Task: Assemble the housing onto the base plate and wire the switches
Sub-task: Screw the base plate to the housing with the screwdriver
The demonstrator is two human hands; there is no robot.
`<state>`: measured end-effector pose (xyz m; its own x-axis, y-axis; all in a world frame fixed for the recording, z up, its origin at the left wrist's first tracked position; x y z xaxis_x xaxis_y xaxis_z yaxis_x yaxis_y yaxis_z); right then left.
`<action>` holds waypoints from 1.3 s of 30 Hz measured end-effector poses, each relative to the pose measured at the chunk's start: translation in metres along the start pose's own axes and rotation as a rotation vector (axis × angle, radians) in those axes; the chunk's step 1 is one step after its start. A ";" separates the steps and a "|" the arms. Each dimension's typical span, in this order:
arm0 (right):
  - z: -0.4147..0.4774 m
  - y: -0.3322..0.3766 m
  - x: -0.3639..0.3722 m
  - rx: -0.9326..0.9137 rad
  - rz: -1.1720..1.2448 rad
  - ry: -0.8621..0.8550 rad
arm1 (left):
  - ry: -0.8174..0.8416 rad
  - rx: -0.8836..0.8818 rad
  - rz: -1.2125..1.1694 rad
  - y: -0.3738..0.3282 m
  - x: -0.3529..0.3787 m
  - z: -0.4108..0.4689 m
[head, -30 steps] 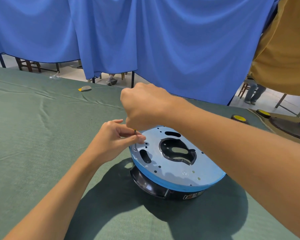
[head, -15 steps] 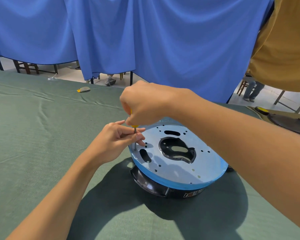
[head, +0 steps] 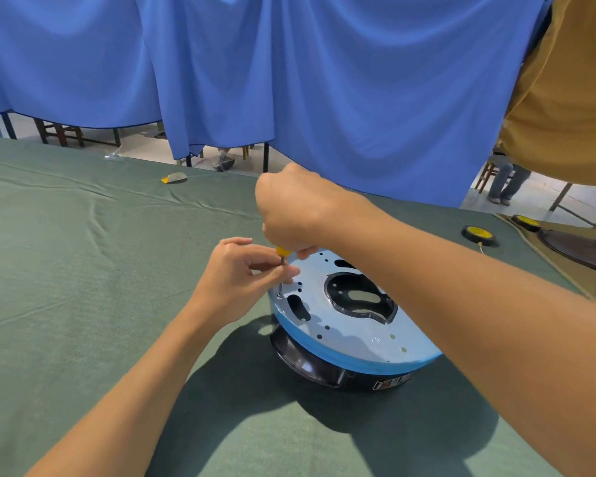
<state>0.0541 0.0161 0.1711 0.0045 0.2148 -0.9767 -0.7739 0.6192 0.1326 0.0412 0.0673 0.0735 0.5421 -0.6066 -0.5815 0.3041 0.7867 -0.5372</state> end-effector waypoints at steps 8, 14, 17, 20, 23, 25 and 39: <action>-0.003 -0.004 0.000 -0.072 -0.087 0.044 | -0.010 0.095 0.107 -0.006 0.002 0.002; 0.007 0.000 -0.005 -0.167 -0.093 0.116 | 0.078 0.145 0.065 -0.003 0.009 0.001; 0.010 -0.004 -0.006 -0.148 -0.099 0.075 | 0.084 0.157 0.060 -0.003 0.013 -0.002; 0.011 -0.006 -0.002 -0.118 -0.047 0.037 | -0.043 0.160 0.085 -0.004 0.005 -0.005; 0.011 -0.010 -0.001 -0.066 -0.057 -0.023 | -0.163 0.104 0.120 0.001 -0.008 -0.005; 0.010 -0.012 -0.002 -0.045 -0.037 -0.047 | -0.164 0.085 0.112 0.003 -0.009 -0.004; 0.002 -0.015 0.003 -0.177 0.131 0.112 | -0.053 0.119 0.089 -0.002 -0.006 -0.004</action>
<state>0.0670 0.0093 0.1670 -0.1654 0.1936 -0.9670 -0.8622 0.4477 0.2370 0.0342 0.0693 0.0757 0.6106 -0.5295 -0.5889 0.3419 0.8470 -0.4070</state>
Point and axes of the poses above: each hand's wrist, its own z-axis towards the middle knuckle, its own x-axis out of the palm, y = z × x, the point moved 9 cm from there along z, towards the middle knuckle, and after that the axes turned 13 degrees about z, right-handed, at the moved point
